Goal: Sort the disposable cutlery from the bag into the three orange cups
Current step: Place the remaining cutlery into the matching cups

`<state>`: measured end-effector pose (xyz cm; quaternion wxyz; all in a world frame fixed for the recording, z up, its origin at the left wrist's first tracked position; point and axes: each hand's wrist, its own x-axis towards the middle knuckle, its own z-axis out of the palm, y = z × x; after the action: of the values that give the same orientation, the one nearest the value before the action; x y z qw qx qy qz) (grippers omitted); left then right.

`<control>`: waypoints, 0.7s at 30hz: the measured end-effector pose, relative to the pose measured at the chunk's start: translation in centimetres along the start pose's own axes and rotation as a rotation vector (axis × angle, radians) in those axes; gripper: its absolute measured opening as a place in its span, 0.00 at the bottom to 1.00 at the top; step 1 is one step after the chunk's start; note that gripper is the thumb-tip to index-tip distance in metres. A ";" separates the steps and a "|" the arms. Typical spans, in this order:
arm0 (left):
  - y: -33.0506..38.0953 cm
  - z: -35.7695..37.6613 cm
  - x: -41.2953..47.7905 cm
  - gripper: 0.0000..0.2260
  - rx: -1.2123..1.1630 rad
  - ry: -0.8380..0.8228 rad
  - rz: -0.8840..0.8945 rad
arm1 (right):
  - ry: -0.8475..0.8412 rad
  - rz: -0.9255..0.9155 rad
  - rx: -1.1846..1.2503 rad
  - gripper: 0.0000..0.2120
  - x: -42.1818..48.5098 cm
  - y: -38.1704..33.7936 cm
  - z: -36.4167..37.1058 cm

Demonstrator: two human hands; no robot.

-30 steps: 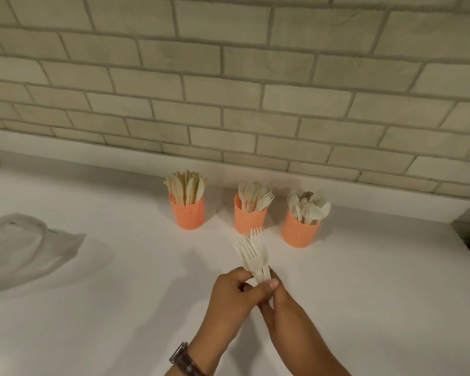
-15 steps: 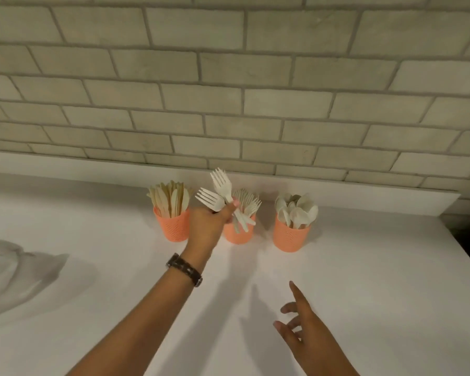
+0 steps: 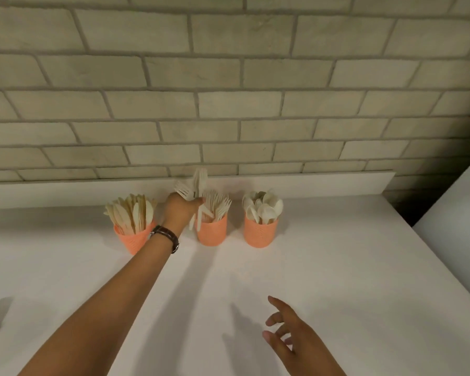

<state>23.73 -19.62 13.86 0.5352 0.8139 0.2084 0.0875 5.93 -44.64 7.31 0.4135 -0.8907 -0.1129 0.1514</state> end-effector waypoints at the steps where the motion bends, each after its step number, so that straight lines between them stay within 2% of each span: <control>1: 0.3 -0.1 0.5 0.08 -0.043 0.001 0.012 | 0.018 -0.001 0.003 0.24 -0.3 0.1 0.2; 5: 1.0 0.0 1.6 0.08 -0.108 -0.024 0.008 | 0.028 0.051 0.032 0.23 -1.3 -0.1 1.2; 7: 0.1 0.3 2.0 0.12 -0.142 -0.033 -0.022 | 0.042 0.086 0.045 0.30 -1.8 0.4 2.0; 10: -2.4 0.9 1.8 0.07 -0.141 -0.063 -0.002 | 0.060 0.127 0.073 0.36 -2.6 0.9 3.3; 13: -4.9 1.3 1.0 0.09 0.025 -0.096 0.099 | 0.069 0.155 0.115 0.35 -3.3 1.1 4.5; 17: -5.6 1.6 1.1 0.07 0.168 -0.151 0.125 | 0.057 0.139 0.051 0.34 -3.8 0.7 5.2; 21: -4.9 1.1 1.1 0.14 0.166 -0.271 0.089 | 0.027 0.082 -0.069 0.30 -3.3 -0.7 4.8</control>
<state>23.90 -18.39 8.88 0.4848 0.8682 0.1047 -0.0168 1.09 -41.89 5.49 0.3772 -0.9103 -0.0759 0.1524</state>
